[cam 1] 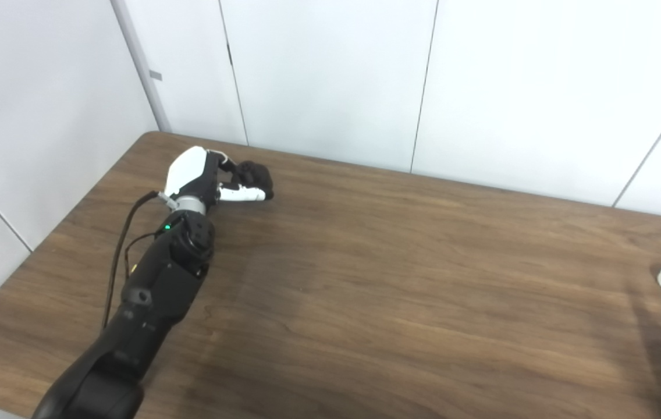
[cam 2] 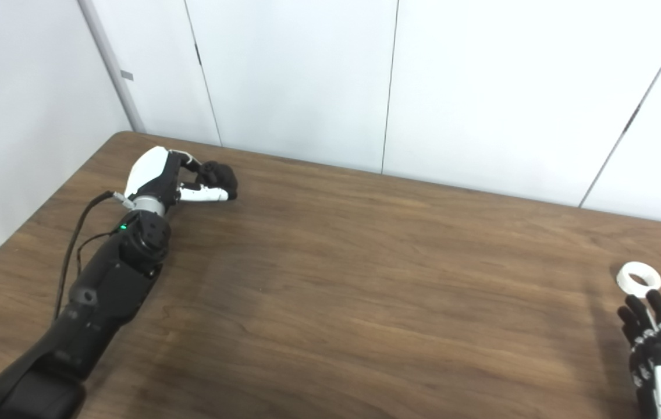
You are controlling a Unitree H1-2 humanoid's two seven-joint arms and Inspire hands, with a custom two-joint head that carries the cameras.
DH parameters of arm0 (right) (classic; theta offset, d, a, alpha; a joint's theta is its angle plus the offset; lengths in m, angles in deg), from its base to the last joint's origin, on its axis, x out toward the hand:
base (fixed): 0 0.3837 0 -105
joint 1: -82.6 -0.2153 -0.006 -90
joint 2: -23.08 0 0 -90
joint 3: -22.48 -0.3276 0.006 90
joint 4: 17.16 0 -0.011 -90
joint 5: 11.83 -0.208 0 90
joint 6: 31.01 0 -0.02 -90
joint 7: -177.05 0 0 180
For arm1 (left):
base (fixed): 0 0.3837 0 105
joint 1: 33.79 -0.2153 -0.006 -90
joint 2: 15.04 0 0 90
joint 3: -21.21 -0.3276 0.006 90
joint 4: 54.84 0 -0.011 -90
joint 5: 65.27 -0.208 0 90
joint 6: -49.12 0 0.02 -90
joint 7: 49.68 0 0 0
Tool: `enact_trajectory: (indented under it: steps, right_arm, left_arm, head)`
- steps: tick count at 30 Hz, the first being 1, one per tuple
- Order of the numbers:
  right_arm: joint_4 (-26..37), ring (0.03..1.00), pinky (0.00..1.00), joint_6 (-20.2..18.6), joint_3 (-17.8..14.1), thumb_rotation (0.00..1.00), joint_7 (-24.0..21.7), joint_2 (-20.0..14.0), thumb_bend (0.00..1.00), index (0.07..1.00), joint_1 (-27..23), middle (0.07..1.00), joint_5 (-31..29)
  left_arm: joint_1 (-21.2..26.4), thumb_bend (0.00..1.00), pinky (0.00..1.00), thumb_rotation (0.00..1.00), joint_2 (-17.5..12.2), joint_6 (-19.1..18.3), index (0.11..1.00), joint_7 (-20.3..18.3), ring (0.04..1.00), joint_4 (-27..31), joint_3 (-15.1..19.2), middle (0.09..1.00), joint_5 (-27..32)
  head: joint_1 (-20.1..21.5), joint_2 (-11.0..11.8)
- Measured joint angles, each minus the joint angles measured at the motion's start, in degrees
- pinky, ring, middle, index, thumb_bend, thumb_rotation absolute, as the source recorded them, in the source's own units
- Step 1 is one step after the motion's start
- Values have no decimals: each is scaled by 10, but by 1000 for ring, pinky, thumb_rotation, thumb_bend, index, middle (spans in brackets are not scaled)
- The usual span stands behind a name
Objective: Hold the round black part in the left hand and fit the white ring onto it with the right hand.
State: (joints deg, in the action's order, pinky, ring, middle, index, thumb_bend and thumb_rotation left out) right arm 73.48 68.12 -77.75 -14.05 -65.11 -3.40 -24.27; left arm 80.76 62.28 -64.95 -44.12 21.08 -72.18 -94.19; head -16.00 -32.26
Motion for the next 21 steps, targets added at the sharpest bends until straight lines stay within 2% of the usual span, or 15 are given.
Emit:
enact_trajectory:
  steps: [4,7,15,21]
  right_arm:
    - [0,952,997,0,2,947,0,0,572,1000,0,955,4]
    - [0,949,994,1,2,927,0,0,579,1000,0,952,4]
    - [1,939,980,1,7,921,6,3,620,994,-2,945,23]
    - [13,938,972,-2,17,923,13,14,645,999,-2,946,38]
  left_arm:
    - [-20,521,1000,46,6,-19,483,-20,896,71,-2,770,-6]
    - [-39,522,920,48,22,-27,484,-46,891,127,1,769,-18]
    - [-86,521,808,49,118,-31,484,-164,882,254,26,761,-86]
    - [-120,521,832,48,156,-31,485,-232,878,329,16,763,-110]
  head:
    - [9,-3]
    - [17,-4]
    - [49,-13]
    - [79,-25]
